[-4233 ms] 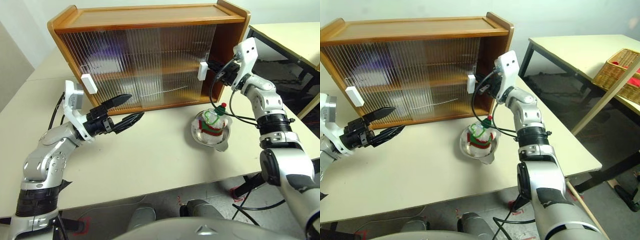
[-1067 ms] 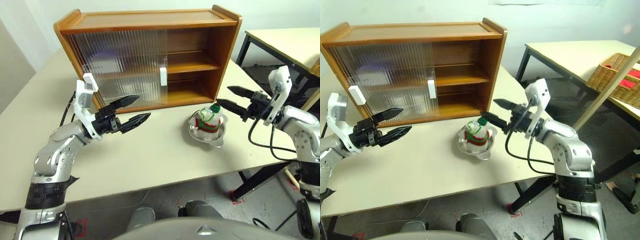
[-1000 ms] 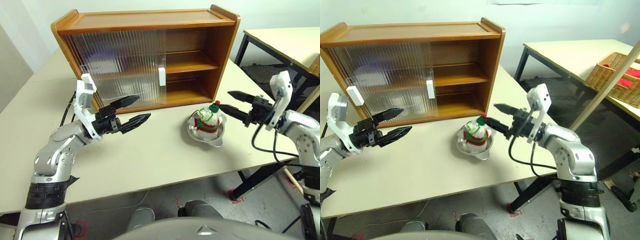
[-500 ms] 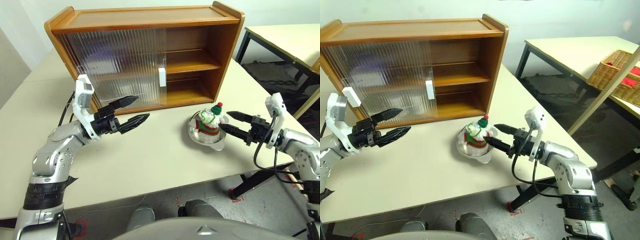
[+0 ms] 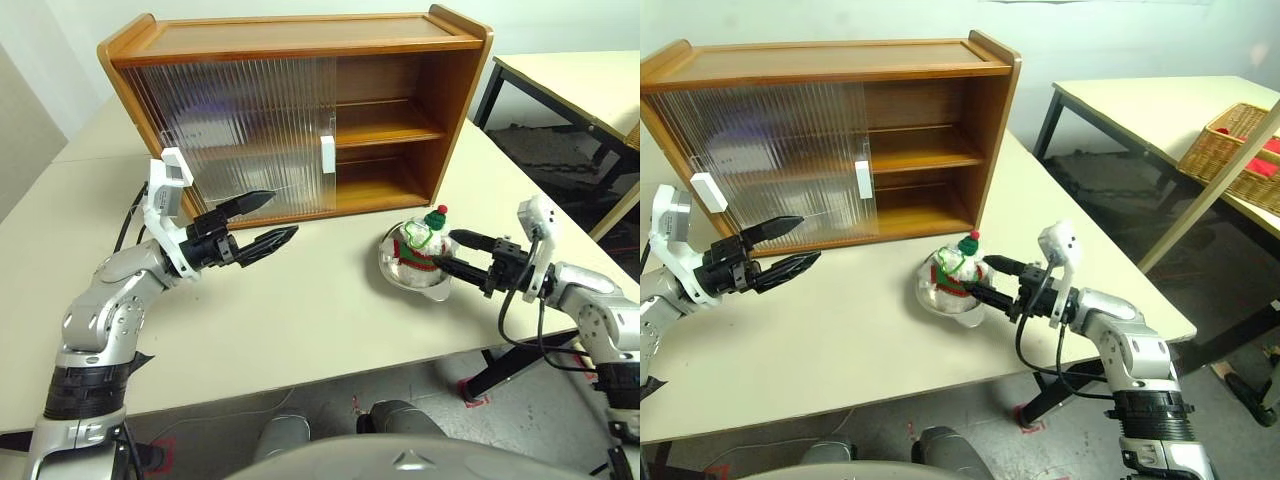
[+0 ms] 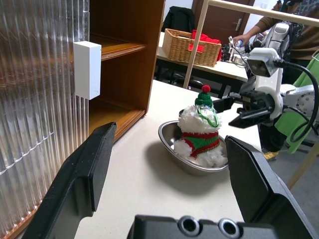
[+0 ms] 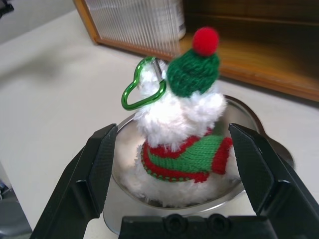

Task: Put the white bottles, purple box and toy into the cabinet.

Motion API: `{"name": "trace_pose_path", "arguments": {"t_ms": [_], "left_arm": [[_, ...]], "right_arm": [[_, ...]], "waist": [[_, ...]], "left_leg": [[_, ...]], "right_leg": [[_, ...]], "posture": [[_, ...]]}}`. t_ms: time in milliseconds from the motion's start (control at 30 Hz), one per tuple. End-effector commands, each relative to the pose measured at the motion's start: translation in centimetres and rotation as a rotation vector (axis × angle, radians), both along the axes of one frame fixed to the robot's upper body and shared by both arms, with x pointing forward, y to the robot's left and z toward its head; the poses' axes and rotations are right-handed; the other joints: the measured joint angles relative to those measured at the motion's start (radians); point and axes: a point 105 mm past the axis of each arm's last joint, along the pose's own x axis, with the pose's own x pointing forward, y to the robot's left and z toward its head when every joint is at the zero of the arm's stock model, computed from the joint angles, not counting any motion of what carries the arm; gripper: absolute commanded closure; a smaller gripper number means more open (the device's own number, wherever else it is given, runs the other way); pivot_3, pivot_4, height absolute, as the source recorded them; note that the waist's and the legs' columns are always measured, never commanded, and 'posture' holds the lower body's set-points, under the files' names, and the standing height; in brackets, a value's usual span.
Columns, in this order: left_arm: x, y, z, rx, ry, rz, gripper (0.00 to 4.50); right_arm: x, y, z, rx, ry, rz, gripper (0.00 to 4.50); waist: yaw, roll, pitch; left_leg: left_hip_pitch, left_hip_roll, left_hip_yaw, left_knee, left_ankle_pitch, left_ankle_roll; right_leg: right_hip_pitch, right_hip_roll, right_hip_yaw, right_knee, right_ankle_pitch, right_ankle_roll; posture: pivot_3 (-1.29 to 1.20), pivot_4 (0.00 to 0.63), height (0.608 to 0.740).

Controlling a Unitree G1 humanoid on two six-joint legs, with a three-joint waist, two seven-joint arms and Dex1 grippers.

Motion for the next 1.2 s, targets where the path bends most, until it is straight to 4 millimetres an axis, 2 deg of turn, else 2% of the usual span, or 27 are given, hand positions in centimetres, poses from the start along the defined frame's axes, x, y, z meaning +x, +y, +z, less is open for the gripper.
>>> {"name": "trace_pose_path", "arguments": {"t_ms": [33, 500, 600, 800, 933, 1000, 1200], "left_arm": [[-0.1, 0.1, 0.5, 0.013, -0.013, 0.008, 0.00], [-0.2, 0.5, 1.0, 0.026, -0.018, 0.026, 0.00], [-0.1, 0.4, 0.9, 0.025, -0.018, 0.027, 0.00], [0.0, 0.3, 0.9, 0.021, -0.021, 0.024, 0.00], [0.1, 0.2, 0.8, 0.018, -0.022, 0.021, 0.00], [0.1, 0.2, 0.8, 0.017, -0.022, 0.021, 0.00], [0.2, 0.0, 0.8, 0.015, -0.023, 0.014, 0.00]], "right_arm": [[0.2, 0.1, -1.2, -0.016, 0.017, -0.010, 0.01], [1.7, 1.3, -2.0, -0.009, -0.004, -0.007, 0.01], [1.7, 1.2, -2.1, -0.012, -0.004, -0.007, 0.65], [1.8, 0.9, -2.1, -0.011, -0.010, -0.008, 2.95], [1.8, 0.7, -1.8, -0.012, -0.026, -0.010, 4.16], [1.9, 0.7, -1.5, -0.010, -0.033, -0.011, 4.39], [2.1, 0.4, 1.1, 0.018, -0.089, 0.007, 4.39]], "waist": [[0.002, 0.000, 0.000], [0.011, 0.000, 0.000], [0.013, 0.000, 0.000], [0.013, 0.000, 0.000], [0.013, 0.000, 0.000], [0.013, 0.000, 0.000], [0.012, 0.000, 0.000]], "left_leg": [[0.000, 0.000, 0.000, 0.000, 0.000, 0.000], [0.000, 0.000, 0.000, 0.000, 0.000, 0.000], [0.000, 0.000, 0.000, 0.000, 0.000, 0.000], [0.001, 0.000, 0.000, 0.000, 0.000, 0.000], [0.002, 0.000, 0.000, 0.000, 0.000, 0.000], [0.002, 0.000, 0.000, 0.000, 0.000, 0.000], [0.002, 0.000, 0.000, 0.000, 0.000, 0.000]], "right_leg": [[0.000, -0.002, 0.000, 0.000, 0.000, 0.000], [0.000, -0.002, 0.000, 0.000, 0.000, 0.000], [0.000, -0.002, 0.000, 0.000, 0.000, 0.000], [0.000, -0.002, 0.000, 0.000, 0.000, 0.000], [0.001, -0.002, 0.000, 0.000, 0.000, 0.000], [0.001, -0.002, 0.000, 0.000, 0.000, 0.000], [0.001, -0.002, 0.000, 0.001, 0.000, 0.000]], "posture": [[-0.03, 0.017, 0.740], [-0.02, 0.006, 0.740], [-0.02, 0.005, 0.740], [-0.02, 0.003, 0.740], [-0.03, 0.001, 0.740], [-0.03, 0.001, 0.740], [-0.04, 0.000, 0.740]]}}
